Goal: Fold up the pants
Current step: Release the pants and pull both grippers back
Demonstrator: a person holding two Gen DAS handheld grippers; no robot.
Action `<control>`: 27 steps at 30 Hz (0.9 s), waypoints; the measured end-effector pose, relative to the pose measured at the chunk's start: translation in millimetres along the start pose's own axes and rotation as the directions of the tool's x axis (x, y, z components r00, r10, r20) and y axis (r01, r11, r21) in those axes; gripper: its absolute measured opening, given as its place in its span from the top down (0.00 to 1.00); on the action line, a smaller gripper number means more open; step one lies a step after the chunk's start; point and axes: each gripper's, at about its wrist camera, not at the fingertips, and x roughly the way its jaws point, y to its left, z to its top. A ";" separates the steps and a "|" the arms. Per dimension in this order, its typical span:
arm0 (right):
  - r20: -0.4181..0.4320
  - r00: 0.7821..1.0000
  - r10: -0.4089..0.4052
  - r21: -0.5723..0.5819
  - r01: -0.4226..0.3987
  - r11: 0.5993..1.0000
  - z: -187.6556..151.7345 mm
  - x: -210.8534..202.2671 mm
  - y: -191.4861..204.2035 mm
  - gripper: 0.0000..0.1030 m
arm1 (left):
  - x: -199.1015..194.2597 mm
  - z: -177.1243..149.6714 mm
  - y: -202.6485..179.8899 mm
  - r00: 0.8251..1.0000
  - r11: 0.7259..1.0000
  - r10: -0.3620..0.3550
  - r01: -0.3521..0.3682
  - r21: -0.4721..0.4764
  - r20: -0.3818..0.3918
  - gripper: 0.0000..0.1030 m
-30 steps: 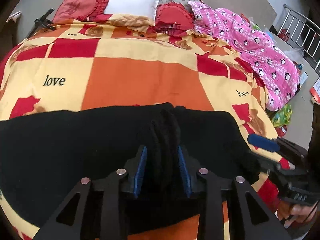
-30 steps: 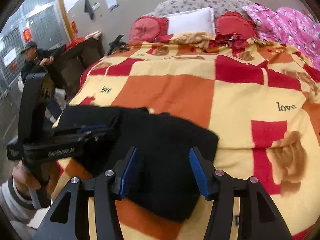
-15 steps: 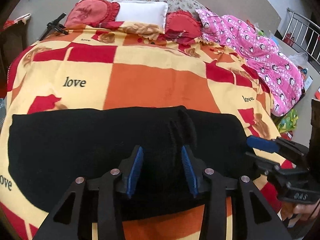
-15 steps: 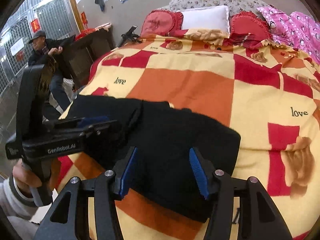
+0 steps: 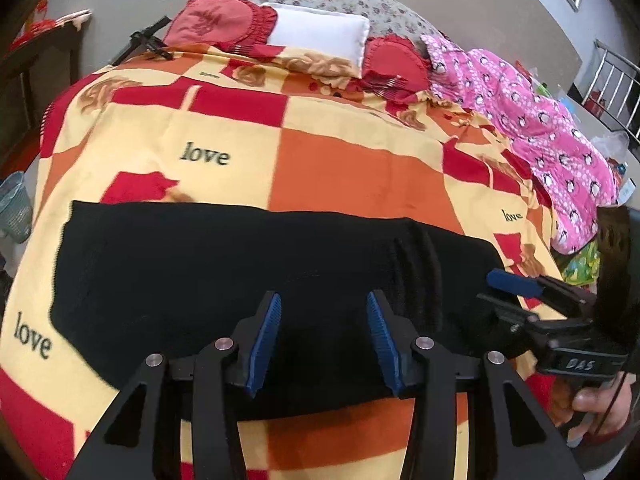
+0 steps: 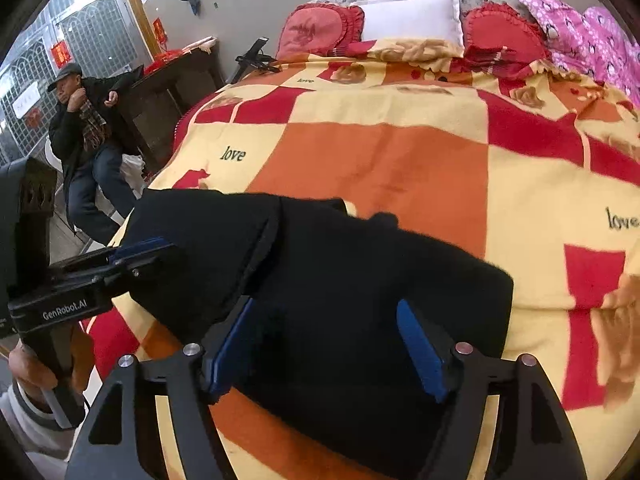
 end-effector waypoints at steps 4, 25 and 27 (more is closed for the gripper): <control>0.013 0.998 0.067 -0.028 -0.067 0.997 12.6 -1.4 20.0 0.27 | -12.6 -1.9 13.5 1.000 0.999 0.011 -0.011 -0.032 0.013 0.52; -0.057 0.986 0.159 -0.132 -0.165 0.977 44.2 45.7 90.4 0.23 | -39.9 -11.4 64.0 0.998 0.986 0.058 -0.053 -0.158 0.028 0.36; -0.057 0.986 0.155 -0.131 -0.162 0.978 44.5 48.7 89.8 0.23 | -41.5 -12.5 65.2 0.998 0.986 0.058 -0.053 -0.157 0.029 0.36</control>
